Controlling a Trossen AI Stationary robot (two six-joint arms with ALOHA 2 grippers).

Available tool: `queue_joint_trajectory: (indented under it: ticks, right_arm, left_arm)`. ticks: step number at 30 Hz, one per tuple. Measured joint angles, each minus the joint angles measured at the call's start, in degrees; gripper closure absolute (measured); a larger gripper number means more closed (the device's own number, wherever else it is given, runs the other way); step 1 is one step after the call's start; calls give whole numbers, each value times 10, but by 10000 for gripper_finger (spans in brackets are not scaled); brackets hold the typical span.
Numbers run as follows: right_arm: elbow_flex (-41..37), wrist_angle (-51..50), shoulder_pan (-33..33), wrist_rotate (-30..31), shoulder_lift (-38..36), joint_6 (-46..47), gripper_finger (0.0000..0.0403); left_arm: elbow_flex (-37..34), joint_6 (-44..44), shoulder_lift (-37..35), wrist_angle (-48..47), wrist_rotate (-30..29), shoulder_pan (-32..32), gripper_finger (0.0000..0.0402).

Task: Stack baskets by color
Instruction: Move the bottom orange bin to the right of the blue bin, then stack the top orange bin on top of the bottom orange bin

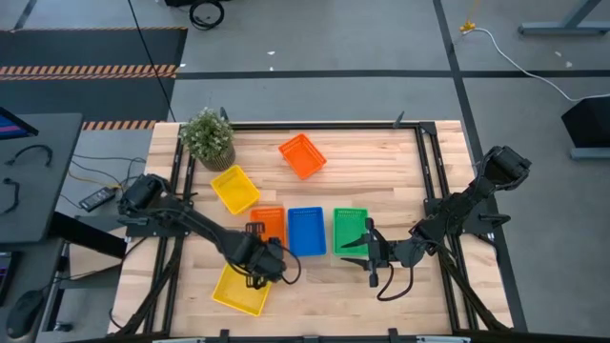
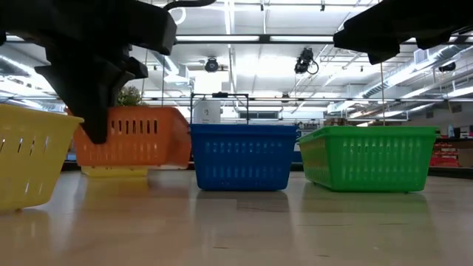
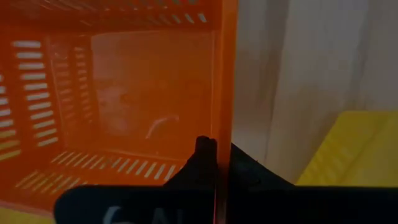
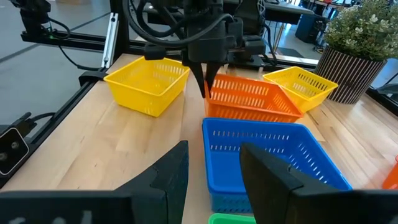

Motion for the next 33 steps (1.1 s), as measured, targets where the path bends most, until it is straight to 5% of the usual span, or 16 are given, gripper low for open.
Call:
queue_joint_trajectory:
  ticks: [15, 24, 33]
  right_arm:
    - [0, 0, 0, 0, 0, 0, 254]
    - [0, 0, 0, 0, 0, 0, 254]
    - [0, -1, 1, 0, 0, 0, 254]
  left_arm:
    - [0, 0, 0, 8, -3, 3, 362]
    - [0, -15, 0, 4, 0, 4, 274]
    - [0, -63, -65, -59, 67, 16, 213]
